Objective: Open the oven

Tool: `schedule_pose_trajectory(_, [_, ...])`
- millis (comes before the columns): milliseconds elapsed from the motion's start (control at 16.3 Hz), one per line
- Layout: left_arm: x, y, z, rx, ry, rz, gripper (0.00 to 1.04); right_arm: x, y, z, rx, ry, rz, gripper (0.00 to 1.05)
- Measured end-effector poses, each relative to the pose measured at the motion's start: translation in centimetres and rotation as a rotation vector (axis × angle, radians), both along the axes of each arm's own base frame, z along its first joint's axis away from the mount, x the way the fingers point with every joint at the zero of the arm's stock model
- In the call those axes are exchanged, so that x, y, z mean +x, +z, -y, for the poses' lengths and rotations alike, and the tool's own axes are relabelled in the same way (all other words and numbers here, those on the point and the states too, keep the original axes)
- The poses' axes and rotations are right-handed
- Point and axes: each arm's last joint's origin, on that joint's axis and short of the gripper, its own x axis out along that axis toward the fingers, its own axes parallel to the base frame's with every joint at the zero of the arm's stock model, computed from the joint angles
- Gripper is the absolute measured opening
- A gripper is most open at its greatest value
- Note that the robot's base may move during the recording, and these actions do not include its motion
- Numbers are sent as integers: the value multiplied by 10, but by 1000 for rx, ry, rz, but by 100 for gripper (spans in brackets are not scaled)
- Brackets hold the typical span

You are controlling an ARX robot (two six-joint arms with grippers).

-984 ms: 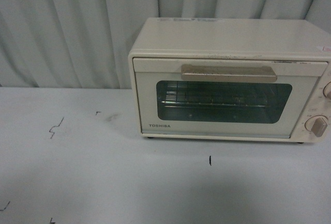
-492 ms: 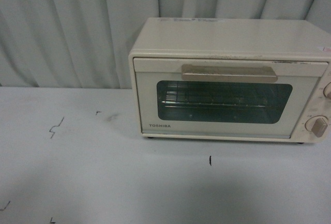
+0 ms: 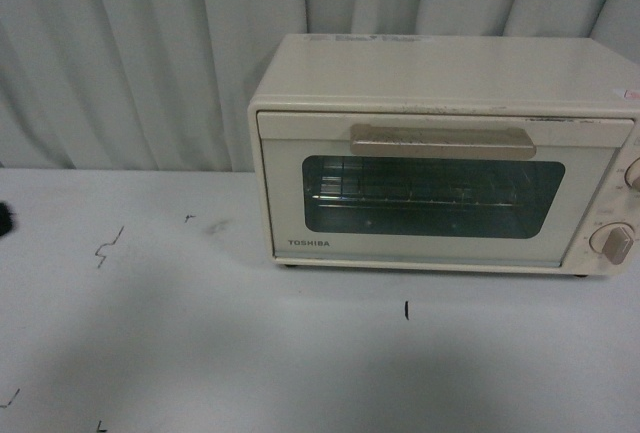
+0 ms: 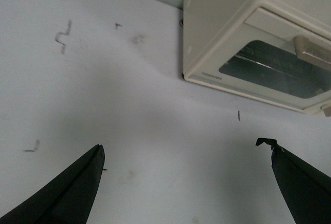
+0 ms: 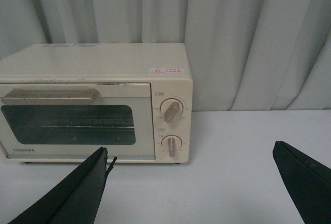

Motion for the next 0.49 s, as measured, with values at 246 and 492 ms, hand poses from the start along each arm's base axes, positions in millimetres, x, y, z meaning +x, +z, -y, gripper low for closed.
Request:
schedule_pose_trajectory(246, [33,-57,70,-200,-41,-235,98,0,0,0,0,0,0,98])
schedule_pose_trajectory(492, [36,-83,100,-278,27,-351,98,0,0,0,0,0,0,98])
